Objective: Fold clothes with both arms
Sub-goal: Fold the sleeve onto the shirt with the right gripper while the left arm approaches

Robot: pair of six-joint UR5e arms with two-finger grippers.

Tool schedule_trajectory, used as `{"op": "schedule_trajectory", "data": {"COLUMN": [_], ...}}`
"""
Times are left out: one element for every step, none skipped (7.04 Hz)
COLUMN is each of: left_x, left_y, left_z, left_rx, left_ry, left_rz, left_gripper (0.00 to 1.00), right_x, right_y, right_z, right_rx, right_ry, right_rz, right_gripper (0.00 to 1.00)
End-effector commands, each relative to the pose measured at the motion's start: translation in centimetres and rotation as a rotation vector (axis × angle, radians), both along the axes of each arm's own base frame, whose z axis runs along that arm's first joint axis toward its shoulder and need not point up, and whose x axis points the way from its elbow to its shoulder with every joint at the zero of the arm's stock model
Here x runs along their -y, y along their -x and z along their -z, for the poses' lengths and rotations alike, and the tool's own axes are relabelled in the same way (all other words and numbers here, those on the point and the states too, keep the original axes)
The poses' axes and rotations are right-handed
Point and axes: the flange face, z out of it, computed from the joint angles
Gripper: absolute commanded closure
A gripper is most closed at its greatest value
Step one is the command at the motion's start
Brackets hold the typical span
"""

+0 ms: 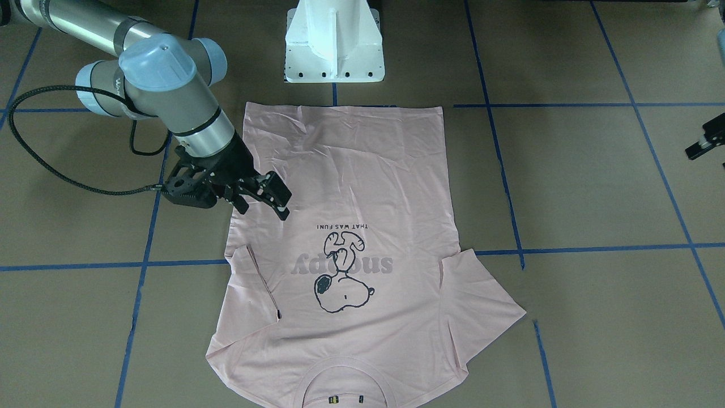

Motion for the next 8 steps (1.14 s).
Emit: {"op": "schedule_trajectory", "data": {"left_x": [6.0, 9.8, 11.0, 11.5, 12.7, 13.7, 13.8, 13.6], "left_y": [-10.5, -13.0, -16.1, -22.0, -27.4, -29.1, -31.5, -32.1], "left_z": [3.9, 4.0, 3.5, 4.2, 3.3, 1.9, 2.2, 2.0], "left_rx": [0.031, 0.046, 0.111, 0.118, 0.078, 0.063, 0.096, 0.105], "left_ry": [-0.012, -0.036, -0.079, -0.078, -0.09, -0.124, -0.151, -0.155], "left_rz": [0.02, 0.026, 0.057, 0.094, 0.144, 0.166, 0.196, 0.202], "left_gripper": [0.0, 0.0, 0.0, 0.0, 0.02, 0.05, 0.07, 0.14], "right_x": [-4.5, -5.0, -5.2, -5.8, -6.2, -6.3, -6.3, -6.3], "right_y": [-1.9, -1.9, -2.3, -3.1, -3.4, -3.4, -3.5, -3.4], "right_z": [-1.6, -1.7, -1.2, -2.1, -2.2, -2.3, -2.7, -2.8], "right_rx": [0.004, 0.003, 0.011, 0.005, 0.006, 0.005, 0.0, -0.002], "right_ry": [0.002, 0.001, -0.005, -0.001, -0.002, -0.002, 0.002, 0.004], "right_rz": [0.033, 0.038, 0.037, 0.035, 0.037, 0.037, 0.037, 0.039], "right_gripper": [0.0, 0.0, 0.0, 0.0, 0.0, 0.0, 0.0, 0.0]}}
